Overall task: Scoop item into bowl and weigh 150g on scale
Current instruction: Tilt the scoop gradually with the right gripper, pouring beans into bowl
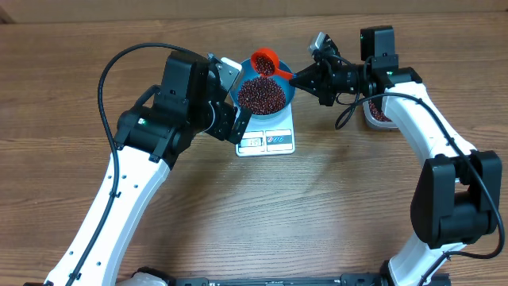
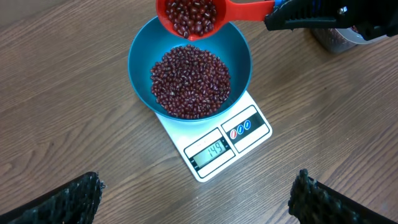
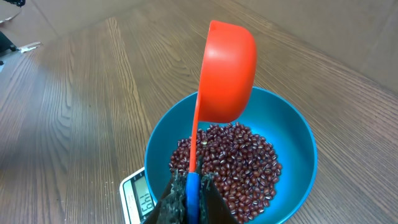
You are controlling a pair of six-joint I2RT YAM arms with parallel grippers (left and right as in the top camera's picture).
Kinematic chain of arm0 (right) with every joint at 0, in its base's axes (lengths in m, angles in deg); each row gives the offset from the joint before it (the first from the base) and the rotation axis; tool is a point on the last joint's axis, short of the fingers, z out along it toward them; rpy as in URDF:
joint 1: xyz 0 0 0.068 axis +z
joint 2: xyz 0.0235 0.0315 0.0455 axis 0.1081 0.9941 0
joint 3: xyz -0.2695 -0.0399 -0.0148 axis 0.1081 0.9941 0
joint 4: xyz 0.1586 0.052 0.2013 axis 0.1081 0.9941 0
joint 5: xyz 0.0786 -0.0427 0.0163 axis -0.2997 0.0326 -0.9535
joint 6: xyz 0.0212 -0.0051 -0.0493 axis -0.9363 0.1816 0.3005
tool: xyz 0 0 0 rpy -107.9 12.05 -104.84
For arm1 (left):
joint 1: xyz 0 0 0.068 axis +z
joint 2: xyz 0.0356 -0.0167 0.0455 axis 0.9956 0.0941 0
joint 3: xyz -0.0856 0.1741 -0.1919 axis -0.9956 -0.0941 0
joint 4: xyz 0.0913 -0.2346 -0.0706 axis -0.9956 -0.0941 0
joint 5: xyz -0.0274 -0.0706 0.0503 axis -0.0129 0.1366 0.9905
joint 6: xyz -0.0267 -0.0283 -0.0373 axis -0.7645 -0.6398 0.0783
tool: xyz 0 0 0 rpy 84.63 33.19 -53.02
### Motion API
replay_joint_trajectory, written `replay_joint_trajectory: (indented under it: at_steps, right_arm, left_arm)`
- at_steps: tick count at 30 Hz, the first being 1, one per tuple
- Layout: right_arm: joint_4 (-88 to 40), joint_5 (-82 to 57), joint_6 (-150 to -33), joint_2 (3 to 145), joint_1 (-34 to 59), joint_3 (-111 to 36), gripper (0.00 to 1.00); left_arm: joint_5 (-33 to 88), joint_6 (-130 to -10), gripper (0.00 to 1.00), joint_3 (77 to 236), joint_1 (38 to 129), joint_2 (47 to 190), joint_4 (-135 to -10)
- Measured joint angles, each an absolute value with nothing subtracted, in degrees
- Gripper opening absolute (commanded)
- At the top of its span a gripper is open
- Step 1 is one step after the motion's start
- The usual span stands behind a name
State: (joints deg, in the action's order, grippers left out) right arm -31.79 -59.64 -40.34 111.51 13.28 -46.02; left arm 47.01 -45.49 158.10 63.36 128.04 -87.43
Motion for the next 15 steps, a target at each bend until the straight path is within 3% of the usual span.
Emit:
replay_joint_trajectory:
  at_steps: [7,15]
  right_arm:
    - [-31.75,-59.79,-44.69,111.51,13.28,-46.02,0.04]
    - [-31.73,-59.92,-57.63,111.51,13.28,-46.02,0.04]
  left_arm:
    - [47.01,-45.49,1.0,158.1,63.36,128.04,-87.43]
    - [47.01,-45.49,1.0,158.1,63.36,128.04,-87.43]
